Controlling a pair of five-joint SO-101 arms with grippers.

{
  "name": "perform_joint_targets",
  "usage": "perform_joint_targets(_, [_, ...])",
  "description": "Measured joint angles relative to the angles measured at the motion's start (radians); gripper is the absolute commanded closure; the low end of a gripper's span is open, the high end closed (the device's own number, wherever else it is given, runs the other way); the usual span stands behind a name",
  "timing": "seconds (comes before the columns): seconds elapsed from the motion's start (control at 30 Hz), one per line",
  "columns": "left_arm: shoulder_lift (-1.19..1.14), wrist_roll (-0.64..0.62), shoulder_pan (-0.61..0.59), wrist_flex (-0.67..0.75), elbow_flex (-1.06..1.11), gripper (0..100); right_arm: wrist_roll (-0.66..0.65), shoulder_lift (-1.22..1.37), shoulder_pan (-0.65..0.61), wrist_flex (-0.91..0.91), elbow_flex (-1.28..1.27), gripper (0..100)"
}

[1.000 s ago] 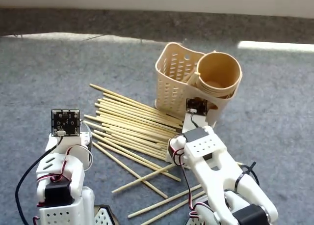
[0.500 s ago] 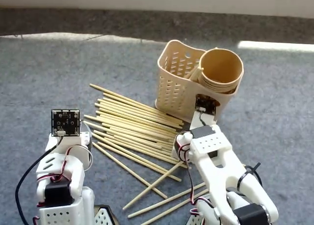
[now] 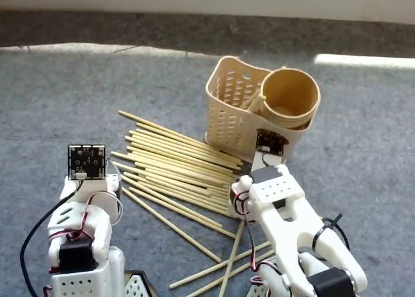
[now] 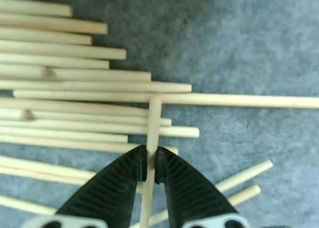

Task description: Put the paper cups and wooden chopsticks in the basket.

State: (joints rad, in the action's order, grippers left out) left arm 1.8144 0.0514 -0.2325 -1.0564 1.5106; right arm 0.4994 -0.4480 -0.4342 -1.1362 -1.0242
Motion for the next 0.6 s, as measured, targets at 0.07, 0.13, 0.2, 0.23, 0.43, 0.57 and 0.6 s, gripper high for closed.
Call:
perform_joint_targets(0.07, [0.000, 0.000, 0.000, 0.000, 0.000, 90, 0.000, 0.000, -0.018, -0.040, 0.037, 99.3])
perform_joint_targets(0.13, [0.000, 0.000, 0.000, 0.000, 0.000, 90, 0.000, 0.000, -0.021, -0.091, 0.072, 99.3])
perform_joint_targets(0.2, [0.000, 0.000, 0.000, 0.000, 0.000, 90, 0.000, 0.002, -0.028, -0.140, 0.110, 99.3])
perform_joint_targets(0.23, [0.000, 0.000, 0.000, 0.000, 0.000, 90, 0.000, 0.002, -0.035, -0.158, 0.127, 99.3])
perform_joint_targets(0.43, [0.000, 0.000, 0.000, 0.000, 0.000, 90, 0.000, 0.002, -0.066, -0.261, 0.213, 99.3])
perform_joint_targets(0.57, [0.000, 0.000, 0.000, 0.000, 0.000, 90, 0.000, 0.002, -0.066, -0.299, 0.267, 99.3])
perform_joint_targets(0.6, [0.000, 0.000, 0.000, 0.000, 0.000, 90, 0.000, 0.002, -0.069, -0.319, 0.285, 99.3])
